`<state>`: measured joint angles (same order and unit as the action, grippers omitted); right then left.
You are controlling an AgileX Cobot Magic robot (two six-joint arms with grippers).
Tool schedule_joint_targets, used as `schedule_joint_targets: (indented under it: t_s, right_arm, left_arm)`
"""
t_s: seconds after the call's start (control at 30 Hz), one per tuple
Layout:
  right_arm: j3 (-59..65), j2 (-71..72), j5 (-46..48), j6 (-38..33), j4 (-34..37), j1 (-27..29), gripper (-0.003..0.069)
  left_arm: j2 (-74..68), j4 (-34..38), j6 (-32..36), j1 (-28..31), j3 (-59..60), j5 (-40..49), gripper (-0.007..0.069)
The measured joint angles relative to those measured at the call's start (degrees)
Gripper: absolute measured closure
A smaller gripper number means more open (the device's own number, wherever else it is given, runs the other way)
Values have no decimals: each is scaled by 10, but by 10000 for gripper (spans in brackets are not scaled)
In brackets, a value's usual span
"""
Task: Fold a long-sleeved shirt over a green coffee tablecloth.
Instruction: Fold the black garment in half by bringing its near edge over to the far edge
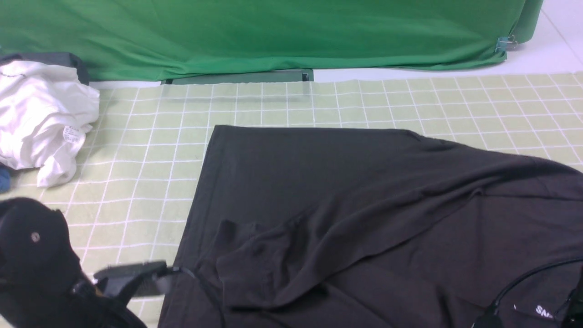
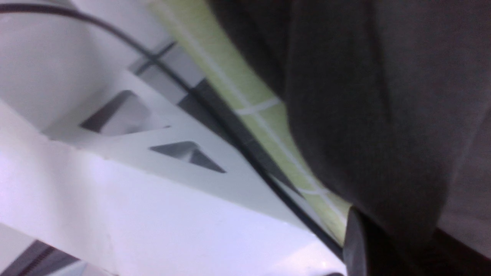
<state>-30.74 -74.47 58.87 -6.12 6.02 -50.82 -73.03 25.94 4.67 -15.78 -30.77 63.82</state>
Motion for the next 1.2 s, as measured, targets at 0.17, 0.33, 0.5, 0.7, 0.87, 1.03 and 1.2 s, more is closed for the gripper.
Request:
schedule_joint_targets:
  t_s: [0.17, 0.33, 0.5, 0.7, 0.87, 1.03, 1.2]
  right_arm:
    - [-19, 14, 13, 21, -21, 0, 624]
    - [-67, 13, 33, 45, -60, 4, 626]
    - [-116, 13, 38, 44, -73, 56, 626]
    - [-158, -7, -29, 30, -80, 160, 627]
    - [-194, -65, -98, 20, -81, 228, 628]
    - [-263, -145, -150, 13, -84, 274, 628]
    - [-333, -217, -198, 13, -84, 289, 628]
  left_arm:
    - [21, 0, 0, 0, -18, 13, 595]
    - [27, -11, 0, 0, -90, 28, 595]
    - [19, -17, -15, 0, -142, -29, 595]
    - [-34, -23, -20, 3, -173, -158, 595]
    - [-119, -20, -22, 13, -214, -223, 595]
    - [-206, -14, -22, 47, -300, -242, 595]
    - [-274, -10, -22, 64, -371, -256, 595]
